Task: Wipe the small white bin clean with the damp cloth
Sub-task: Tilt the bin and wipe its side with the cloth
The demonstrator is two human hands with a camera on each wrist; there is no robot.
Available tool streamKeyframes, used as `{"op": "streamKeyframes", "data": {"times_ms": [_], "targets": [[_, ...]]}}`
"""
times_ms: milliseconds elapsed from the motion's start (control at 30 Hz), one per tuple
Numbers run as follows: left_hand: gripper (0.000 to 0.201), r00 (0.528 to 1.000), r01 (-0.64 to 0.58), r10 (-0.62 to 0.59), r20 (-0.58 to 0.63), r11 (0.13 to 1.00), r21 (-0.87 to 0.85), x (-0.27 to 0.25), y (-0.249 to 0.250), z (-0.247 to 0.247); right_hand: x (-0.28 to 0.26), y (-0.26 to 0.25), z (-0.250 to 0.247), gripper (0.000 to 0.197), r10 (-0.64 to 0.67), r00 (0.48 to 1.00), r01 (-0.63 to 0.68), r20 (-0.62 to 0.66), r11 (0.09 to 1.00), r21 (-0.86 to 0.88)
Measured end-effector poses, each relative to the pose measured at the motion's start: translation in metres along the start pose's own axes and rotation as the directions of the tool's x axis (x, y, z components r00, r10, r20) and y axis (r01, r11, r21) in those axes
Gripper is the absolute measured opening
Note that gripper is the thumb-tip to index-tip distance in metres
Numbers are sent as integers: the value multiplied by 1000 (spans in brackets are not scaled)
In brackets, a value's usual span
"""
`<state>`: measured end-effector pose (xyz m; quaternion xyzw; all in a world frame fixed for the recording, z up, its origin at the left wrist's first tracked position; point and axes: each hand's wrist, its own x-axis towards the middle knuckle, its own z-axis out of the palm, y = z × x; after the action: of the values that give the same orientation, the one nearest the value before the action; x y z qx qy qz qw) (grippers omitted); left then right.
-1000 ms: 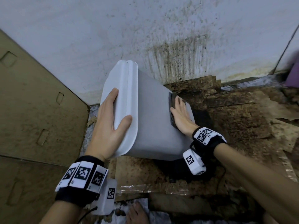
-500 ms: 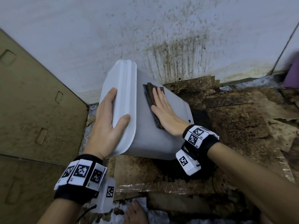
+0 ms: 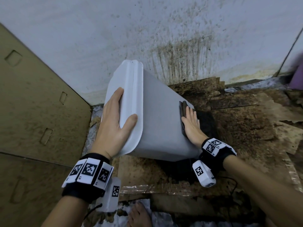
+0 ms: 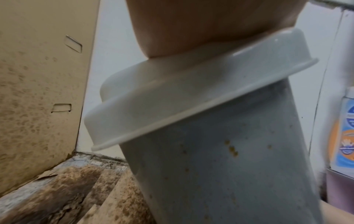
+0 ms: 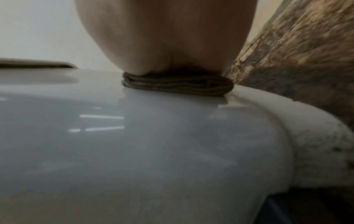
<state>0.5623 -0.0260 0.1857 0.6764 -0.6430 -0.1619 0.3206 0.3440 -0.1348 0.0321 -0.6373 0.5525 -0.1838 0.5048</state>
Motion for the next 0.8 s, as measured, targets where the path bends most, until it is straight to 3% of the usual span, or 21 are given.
{"op": "streamKeyframes", "data": {"times_ms": [67, 233, 433, 633, 800], "targets": [[85, 1000, -2, 2, -4, 1000, 17, 1, 0, 0, -3, -8, 6, 59, 4, 999, -3, -38, 1000, 30], [85, 1000, -7, 7, -16, 999, 41, 1, 0, 1, -36, -55, 23, 59, -151, 988, 154, -42, 984, 89], [86, 1000, -8, 9, -18, 999, 43, 1, 1, 2, -69, -94, 41, 61, -369, 926, 374, -84, 926, 47], [86, 1000, -12, 13, -16, 999, 45, 1, 10, 5, -68, -65, 49, 54, -430, 860, 458, -275, 888, 42], [85, 1000, -11, 12, -18, 1000, 24, -1, 2, 1, -64, -12, 52, 57, -324, 891, 348, -319, 937, 19]]}}
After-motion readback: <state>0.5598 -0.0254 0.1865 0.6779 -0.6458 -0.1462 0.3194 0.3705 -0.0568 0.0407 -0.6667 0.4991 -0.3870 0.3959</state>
